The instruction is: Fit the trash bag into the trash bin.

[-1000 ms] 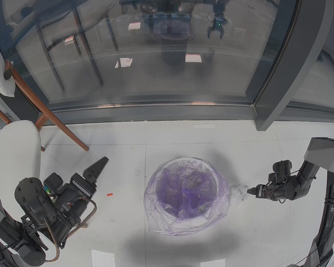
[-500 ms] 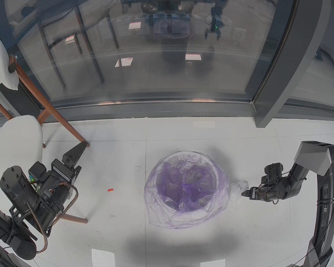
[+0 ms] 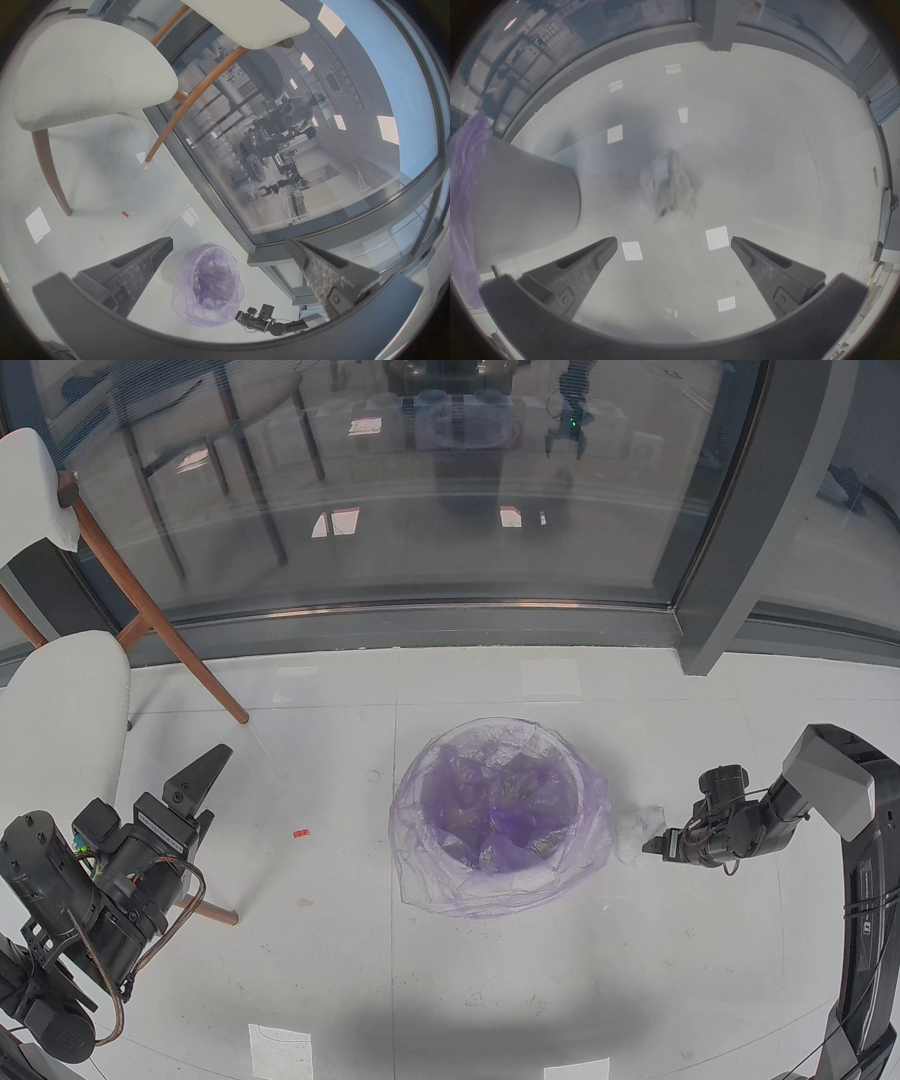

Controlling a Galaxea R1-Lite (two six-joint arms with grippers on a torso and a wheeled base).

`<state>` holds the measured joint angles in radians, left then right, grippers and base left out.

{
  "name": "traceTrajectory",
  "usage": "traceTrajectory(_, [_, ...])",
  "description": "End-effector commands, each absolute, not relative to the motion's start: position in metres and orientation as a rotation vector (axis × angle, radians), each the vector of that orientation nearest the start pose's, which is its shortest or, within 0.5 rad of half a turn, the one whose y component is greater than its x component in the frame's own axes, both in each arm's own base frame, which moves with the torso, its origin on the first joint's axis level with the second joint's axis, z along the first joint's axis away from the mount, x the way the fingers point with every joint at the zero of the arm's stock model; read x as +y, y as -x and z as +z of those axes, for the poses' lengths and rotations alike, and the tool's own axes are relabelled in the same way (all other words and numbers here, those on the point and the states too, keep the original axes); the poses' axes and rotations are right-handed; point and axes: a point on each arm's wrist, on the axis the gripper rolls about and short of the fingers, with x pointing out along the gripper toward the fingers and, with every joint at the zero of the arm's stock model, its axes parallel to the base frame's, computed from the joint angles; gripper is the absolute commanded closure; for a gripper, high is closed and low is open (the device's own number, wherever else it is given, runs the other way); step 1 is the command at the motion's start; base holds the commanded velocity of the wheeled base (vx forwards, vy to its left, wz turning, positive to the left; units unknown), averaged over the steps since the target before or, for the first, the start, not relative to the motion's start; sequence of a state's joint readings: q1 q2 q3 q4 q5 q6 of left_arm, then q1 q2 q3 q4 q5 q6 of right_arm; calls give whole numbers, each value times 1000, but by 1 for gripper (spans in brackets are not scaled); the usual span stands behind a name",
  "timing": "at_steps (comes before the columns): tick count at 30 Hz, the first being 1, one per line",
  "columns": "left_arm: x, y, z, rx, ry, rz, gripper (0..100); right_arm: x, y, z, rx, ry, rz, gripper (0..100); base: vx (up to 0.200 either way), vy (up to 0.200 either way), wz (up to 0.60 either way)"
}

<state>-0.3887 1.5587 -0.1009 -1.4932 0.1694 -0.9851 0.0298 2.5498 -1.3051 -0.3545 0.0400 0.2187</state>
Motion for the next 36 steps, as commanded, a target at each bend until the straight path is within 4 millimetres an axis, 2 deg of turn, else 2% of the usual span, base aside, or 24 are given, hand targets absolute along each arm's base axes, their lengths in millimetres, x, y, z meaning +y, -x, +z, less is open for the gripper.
traceTrajectory(1, [-69, -178, 140, 72, 994, -221, 0, 15, -469, -65, 875, -208, -32, 0, 0, 0, 0])
traceTrajectory(3, [-69, -178, 139, 74, 993, -220, 0, 15, -482, -67, 865, -208, -34, 0, 0, 0, 0])
traceTrajectory(8, [-69, -178, 138, 79, 990, -215, 0, 18, -496, -75, 873, -205, -32, 0, 0, 0, 0])
traceTrajectory(9, [-69, -178, 138, 79, 990, -215, 0, 18, -496, -75, 873, -205, -32, 100, 0, 0, 0])
traceTrajectory(10, [-69, -178, 138, 80, 989, -215, 0, 19, -498, -82, 878, -203, -32, 100, 0, 0, 0])
traceTrajectory(14, [-69, -179, 136, 89, 984, -205, 0, 24, -498, -88, 880, -196, -22, 100, 0, 0, 0])
traceTrajectory(20, [-70, -183, 139, 70, 990, -215, 0, 21, -499, -80, 871, -200, -26, 100, 0, 0, 0])
traceTrajectory(22, [-70, -183, 140, 66, 991, -211, 0, 18, -503, -52, 808, -205, -24, 100, 0, 0, 0])
traceTrajectory(24, [-69, -182, 139, 70, 990, -209, 0, 14, -504, -4, 724, -215, -23, 100, 0, 0, 0])
traceTrajectory(27, [-68, -180, 137, 80, 988, -204, 0, 3, -483, 82, 590, -245, -25, 100, 0, 0, 0])
traceTrajectory(28, [-68, -180, 137, 78, 989, -205, 0, 3, -482, 86, 584, -247, -23, 100, 0, 0, 0])
traceTrajectory(29, [-68, -179, 136, 81, 985, -203, 0, 4, -463, 130, 518, -263, -14, 100, 0, 0, 0])
traceTrajectory(30, [-68, -180, 136, 82, 984, -203, 0, 7, -452, 151, 483, -273, -8, 100, 0, 0, 0])
traceTrajectory(31, [-68, -180, 136, 82, 984, -203, 0, 7, -452, 151, 483, -273, -8, 100, 0, 0, 0])
traceTrajectory(32, [-69, -181, 137, 78, 987, -205, 0, 16, -428, 191, 412, -294, 18, 100, 0, 0, 0])
traceTrajectory(34, [-68, -182, 139, 68, 990, -205, 0, 39, -401, 227, 368, -299, 81, 100, 0, 0, 0])
traceTrajectory(36, [-66, -183, 139, 61, 990, -192, 0, 63, -373, 249, 378, -324, 137, 100, 0, 0, 0])
